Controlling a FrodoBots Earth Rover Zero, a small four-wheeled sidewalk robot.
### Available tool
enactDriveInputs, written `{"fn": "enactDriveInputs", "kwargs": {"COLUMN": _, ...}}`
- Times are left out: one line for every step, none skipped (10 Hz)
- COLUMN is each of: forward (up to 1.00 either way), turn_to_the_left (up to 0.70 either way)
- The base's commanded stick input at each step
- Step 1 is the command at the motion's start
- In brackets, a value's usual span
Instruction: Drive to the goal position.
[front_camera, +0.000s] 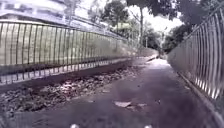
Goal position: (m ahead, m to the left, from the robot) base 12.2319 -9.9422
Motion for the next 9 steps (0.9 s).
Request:
{"fn": "enactDriveInputs", "kwargs": {"forward": 1.0, "turn_to_the_left": -0.06}}
{"fn": "enactDriveInputs", "kwargs": {"forward": 1.0, "turn_to_the_left": 0.0}}
{"fn": "enactDriveInputs", "kwargs": {"forward": 1.0, "turn_to_the_left": 0.0}}
{"fn": "enactDriveInputs", "kwargs": {"forward": 1.0, "turn_to_the_left": 0.0}}
{"fn": "enactDriveInputs", "kwargs": {"forward": 1.0, "turn_to_the_left": 0.0}}
{"fn": "enactDriveInputs", "kwargs": {"forward": 1.0, "turn_to_the_left": 0.0}}
{"fn": "enactDriveInputs", "kwargs": {"forward": 1.0, "turn_to_the_left": 0.0}}
{"fn": "enactDriveInputs", "kwargs": {"forward": 1.0, "turn_to_the_left": 0.0}}
{"fn": "enactDriveInputs", "kwargs": {"forward": 1.0, "turn_to_the_left": 0.0}}
